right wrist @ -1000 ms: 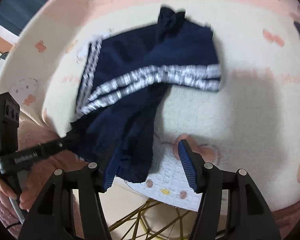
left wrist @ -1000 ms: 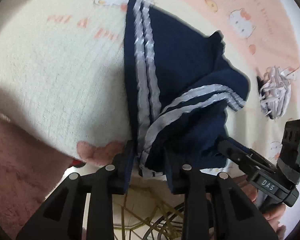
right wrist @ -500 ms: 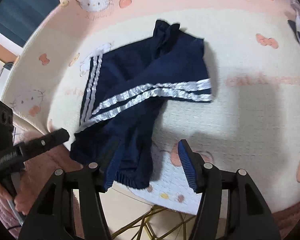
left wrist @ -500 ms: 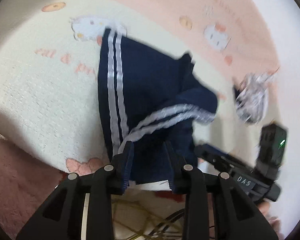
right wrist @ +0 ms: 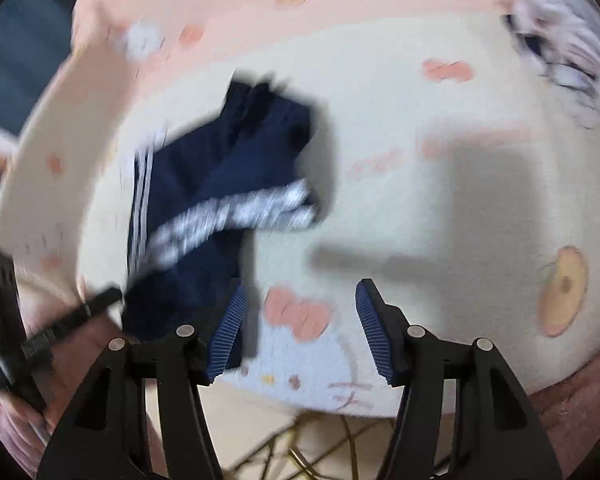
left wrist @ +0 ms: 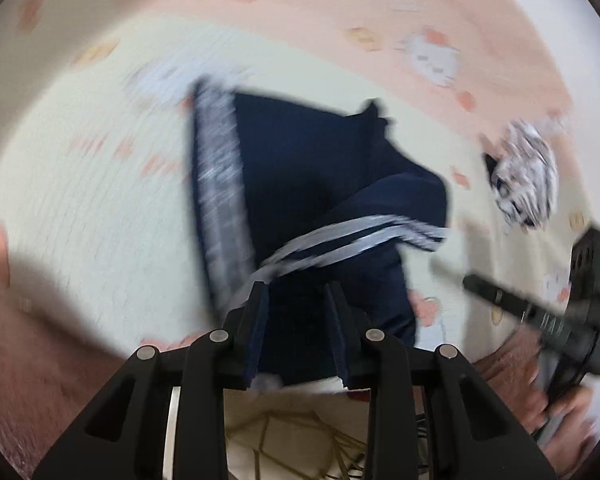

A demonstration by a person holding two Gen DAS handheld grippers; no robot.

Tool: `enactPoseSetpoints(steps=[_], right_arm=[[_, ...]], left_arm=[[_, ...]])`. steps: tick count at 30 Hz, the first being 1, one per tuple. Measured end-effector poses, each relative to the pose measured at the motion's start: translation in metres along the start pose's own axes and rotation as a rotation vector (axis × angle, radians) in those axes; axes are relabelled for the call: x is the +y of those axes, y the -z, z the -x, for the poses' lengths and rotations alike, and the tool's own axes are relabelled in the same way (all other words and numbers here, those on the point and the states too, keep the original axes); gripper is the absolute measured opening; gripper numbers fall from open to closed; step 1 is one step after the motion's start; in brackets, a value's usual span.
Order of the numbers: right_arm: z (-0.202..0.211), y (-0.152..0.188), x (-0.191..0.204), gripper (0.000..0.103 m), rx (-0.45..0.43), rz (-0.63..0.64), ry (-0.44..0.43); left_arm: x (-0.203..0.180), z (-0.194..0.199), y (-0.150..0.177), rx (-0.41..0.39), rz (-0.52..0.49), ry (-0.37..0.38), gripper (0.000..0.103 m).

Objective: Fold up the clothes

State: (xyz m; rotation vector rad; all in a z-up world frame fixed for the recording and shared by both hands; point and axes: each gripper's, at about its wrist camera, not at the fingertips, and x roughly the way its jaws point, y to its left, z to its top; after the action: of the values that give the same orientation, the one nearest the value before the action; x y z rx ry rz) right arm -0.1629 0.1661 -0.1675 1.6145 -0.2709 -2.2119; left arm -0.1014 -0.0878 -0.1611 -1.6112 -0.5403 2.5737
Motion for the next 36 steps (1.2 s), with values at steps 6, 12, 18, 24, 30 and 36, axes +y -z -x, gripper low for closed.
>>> enactPoseSetpoints(steps=[6, 12, 18, 24, 30, 36], right_arm=[[0.011, -0.009, -0.029, 0.059, -0.052, -0.073, 0.044], [0.023, -0.014, -0.064, 0.059, -0.057, -0.142, 0.066], [0.020, -0.027, -0.075, 0.059, -0.042, -0.161, 0.091], [0.006, -0.036, -0.073, 0.059, 0.001, -0.161, 0.083], [-0.004, -0.038, -0.074, 0.059, 0.035, -0.165, 0.086], [0.002, -0.039, -0.062, 0.059, 0.049, -0.113, 0.047]], left_arm=[[-0.073, -0.044, -0.010, 0.010, -0.262, -0.021, 0.032], [-0.128, -0.070, -0.021, -0.040, -0.447, -0.017, 0.047], [-0.133, -0.098, -0.019, 0.035, -0.553, -0.085, 0.048], [-0.136, -0.105, -0.009, 0.022, -0.628, -0.105, 0.050], [-0.126, -0.088, -0.031, 0.005, -0.506, -0.049, 0.010], [-0.072, -0.026, -0.082, -0.072, -0.278, 0.049, 0.010]])
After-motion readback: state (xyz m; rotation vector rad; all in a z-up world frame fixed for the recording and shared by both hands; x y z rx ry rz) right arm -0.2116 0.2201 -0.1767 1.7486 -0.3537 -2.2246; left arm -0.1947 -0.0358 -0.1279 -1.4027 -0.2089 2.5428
